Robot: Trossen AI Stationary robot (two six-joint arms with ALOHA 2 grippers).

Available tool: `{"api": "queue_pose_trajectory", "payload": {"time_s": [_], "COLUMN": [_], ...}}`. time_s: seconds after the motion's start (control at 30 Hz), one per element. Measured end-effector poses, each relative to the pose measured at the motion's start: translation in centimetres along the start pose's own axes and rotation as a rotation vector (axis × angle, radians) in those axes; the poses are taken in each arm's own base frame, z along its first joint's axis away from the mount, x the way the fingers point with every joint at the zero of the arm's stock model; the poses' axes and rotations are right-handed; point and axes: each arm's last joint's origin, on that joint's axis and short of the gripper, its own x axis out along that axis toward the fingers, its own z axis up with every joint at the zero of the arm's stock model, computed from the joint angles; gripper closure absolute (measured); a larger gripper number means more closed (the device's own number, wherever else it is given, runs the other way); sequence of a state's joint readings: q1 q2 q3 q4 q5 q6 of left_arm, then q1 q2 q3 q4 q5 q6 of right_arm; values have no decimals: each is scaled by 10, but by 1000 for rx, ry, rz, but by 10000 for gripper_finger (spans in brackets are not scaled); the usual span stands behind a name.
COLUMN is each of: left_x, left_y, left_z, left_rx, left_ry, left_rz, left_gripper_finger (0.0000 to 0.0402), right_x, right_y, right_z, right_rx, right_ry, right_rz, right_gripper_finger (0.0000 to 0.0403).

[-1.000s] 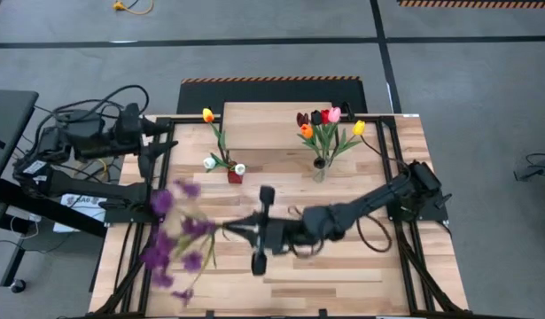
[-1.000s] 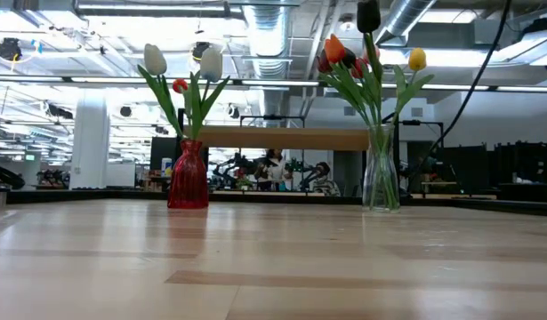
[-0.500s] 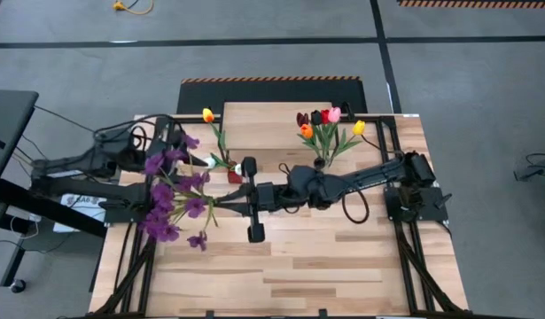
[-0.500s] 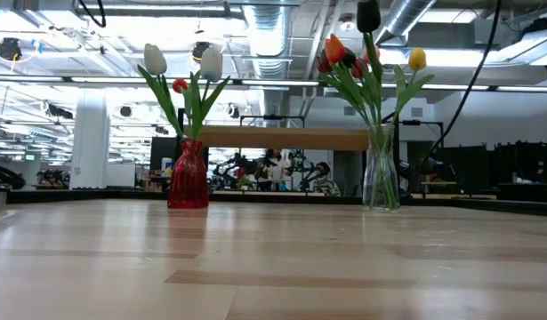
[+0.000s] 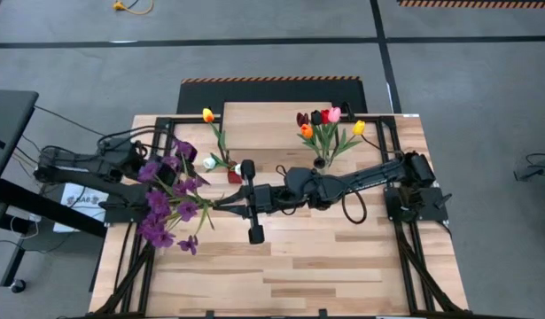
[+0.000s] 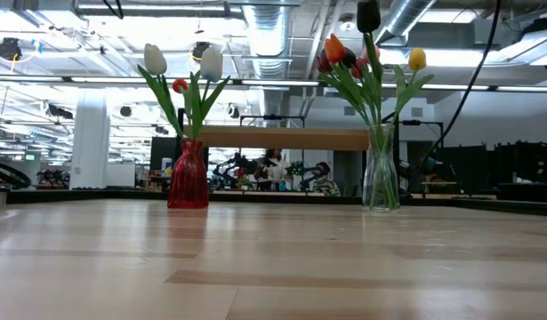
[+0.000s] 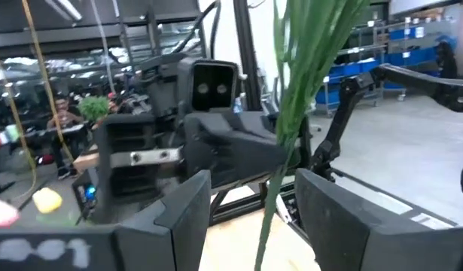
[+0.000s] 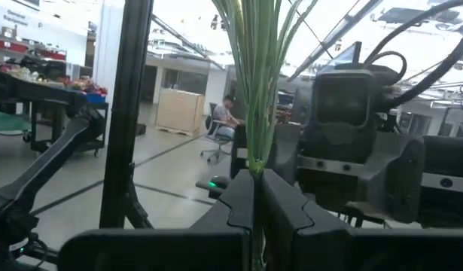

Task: Pick and place flowers into a vace then onto a shelf
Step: Put the purple flowers into the red vase

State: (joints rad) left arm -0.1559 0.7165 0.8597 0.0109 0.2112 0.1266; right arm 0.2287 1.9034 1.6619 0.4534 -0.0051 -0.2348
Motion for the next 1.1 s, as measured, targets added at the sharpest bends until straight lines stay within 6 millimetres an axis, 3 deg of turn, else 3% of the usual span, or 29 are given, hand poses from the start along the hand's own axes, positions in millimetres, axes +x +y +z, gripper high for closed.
{"api": "queue_pose_trajectory", "payload": {"time_s": [0.27, 0.67, 1.1], "left_x": [17, 18, 18], "left_y": [-3, -14, -15], "left_z": [-1, 8, 13], "left_rx": [23, 34, 21], "left_ry": [-49, -140, -190], "left_rz": [-26, -129, -97], "left_gripper_finger": [217, 216, 216], "right_x": [0, 0, 0], "right_y": [0, -1, 0], "right_z": [-1, -5, -7], "right_rx": [0, 3, 8], "right_ry": [10, 62, 85], "right_rz": [-1, -22, -20], "right_gripper_finger": [401, 401, 401]}}
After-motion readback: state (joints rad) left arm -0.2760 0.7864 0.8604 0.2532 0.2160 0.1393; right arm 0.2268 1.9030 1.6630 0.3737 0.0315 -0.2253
